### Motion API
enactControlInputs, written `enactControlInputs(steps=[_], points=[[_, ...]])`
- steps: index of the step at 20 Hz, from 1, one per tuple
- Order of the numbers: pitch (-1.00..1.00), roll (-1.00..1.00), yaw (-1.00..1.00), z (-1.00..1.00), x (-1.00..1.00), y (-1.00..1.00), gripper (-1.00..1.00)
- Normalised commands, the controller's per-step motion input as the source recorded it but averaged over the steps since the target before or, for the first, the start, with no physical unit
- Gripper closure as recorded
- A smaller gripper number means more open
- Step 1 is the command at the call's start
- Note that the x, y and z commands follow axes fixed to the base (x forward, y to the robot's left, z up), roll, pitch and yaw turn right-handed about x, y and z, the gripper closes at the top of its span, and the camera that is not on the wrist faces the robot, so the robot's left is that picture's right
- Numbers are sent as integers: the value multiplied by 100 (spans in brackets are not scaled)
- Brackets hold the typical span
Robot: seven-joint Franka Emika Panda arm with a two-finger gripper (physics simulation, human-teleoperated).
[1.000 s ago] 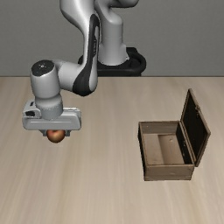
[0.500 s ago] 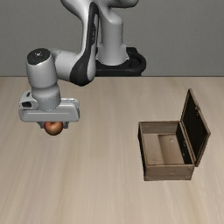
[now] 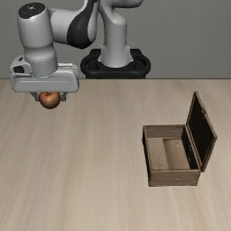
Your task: Pick up the apple and place it in the box
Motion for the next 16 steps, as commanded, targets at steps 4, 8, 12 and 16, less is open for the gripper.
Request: enactControlInputs(steps=[4, 8, 12, 16], points=[[0, 0, 0, 100, 0, 0, 100], [0, 0, 0, 50, 0, 50, 100], [0, 0, 0, 0, 0, 100, 100], [0, 0, 0, 0, 0, 100, 100]])
